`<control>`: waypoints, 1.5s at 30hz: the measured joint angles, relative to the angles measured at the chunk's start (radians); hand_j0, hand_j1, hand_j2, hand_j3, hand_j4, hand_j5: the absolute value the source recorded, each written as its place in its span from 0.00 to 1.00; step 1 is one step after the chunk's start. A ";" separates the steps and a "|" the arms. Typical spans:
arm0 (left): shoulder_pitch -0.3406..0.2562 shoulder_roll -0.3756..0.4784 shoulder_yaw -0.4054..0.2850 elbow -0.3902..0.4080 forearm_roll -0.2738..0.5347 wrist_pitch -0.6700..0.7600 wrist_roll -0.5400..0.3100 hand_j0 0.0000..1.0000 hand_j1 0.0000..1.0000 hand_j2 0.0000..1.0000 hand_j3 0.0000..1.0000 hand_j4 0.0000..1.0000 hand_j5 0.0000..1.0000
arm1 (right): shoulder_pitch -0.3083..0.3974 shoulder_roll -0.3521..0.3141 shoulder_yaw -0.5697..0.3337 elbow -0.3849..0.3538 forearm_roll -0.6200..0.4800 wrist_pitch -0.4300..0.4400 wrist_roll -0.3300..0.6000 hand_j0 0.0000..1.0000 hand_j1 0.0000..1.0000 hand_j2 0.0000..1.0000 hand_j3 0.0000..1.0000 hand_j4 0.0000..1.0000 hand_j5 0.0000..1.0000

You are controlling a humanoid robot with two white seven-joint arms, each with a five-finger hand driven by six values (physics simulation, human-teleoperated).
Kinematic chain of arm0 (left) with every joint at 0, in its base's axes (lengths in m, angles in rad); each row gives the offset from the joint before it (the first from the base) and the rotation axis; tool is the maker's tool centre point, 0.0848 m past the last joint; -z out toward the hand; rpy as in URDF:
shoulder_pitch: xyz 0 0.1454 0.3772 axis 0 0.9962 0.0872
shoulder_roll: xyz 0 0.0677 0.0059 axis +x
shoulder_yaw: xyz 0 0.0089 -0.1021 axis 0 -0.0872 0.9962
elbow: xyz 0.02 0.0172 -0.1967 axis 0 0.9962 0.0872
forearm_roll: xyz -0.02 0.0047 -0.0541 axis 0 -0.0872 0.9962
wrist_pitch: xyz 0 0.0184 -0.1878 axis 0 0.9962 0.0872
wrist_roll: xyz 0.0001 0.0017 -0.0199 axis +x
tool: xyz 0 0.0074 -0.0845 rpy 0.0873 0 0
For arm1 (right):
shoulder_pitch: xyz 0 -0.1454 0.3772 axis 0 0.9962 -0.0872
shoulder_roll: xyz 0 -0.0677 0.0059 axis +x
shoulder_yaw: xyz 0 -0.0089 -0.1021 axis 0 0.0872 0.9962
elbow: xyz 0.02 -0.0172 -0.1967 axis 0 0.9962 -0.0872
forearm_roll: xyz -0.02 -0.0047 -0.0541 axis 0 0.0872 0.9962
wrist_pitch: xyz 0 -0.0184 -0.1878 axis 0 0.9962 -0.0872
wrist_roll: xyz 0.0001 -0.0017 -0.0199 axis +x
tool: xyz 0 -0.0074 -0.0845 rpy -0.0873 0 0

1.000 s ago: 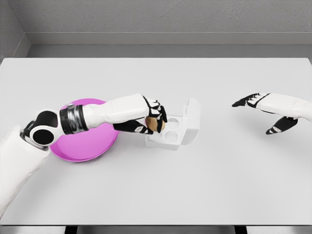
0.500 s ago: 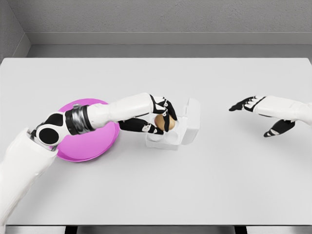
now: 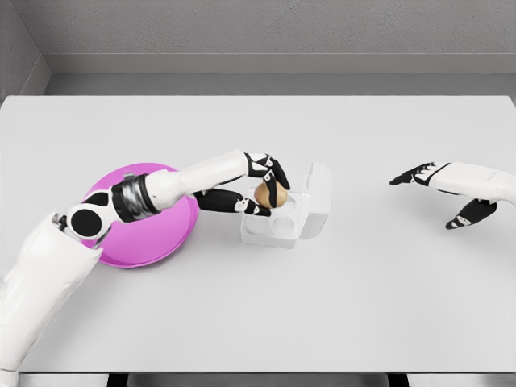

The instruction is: Pack egg into the box and close the box lid

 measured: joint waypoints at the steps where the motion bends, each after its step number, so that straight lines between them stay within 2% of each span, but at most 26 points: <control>1: 0.000 0.000 -0.006 0.001 0.015 0.000 0.000 0.32 0.32 0.32 0.32 0.32 0.32 | 0.000 0.000 0.000 0.000 0.000 0.000 0.000 1.00 1.00 1.00 1.00 1.00 1.00; 11: 0.008 -0.004 -0.026 0.047 0.094 0.000 -0.001 0.32 0.32 0.32 0.32 0.32 0.32 | 0.000 0.003 0.000 0.000 0.000 0.000 0.000 1.00 1.00 1.00 1.00 1.00 1.00; 21: 0.011 -0.014 -0.050 0.095 0.120 0.000 -0.002 0.33 0.33 0.33 0.33 0.33 0.33 | 0.000 0.004 0.000 -0.001 0.000 0.000 0.000 1.00 1.00 1.00 1.00 1.00 1.00; 45: 0.028 -0.014 -0.051 0.133 0.149 0.001 -0.004 0.33 0.33 0.33 0.33 0.33 0.33 | 0.000 0.005 0.000 -0.007 0.000 0.000 0.000 1.00 1.00 1.00 1.00 1.00 1.00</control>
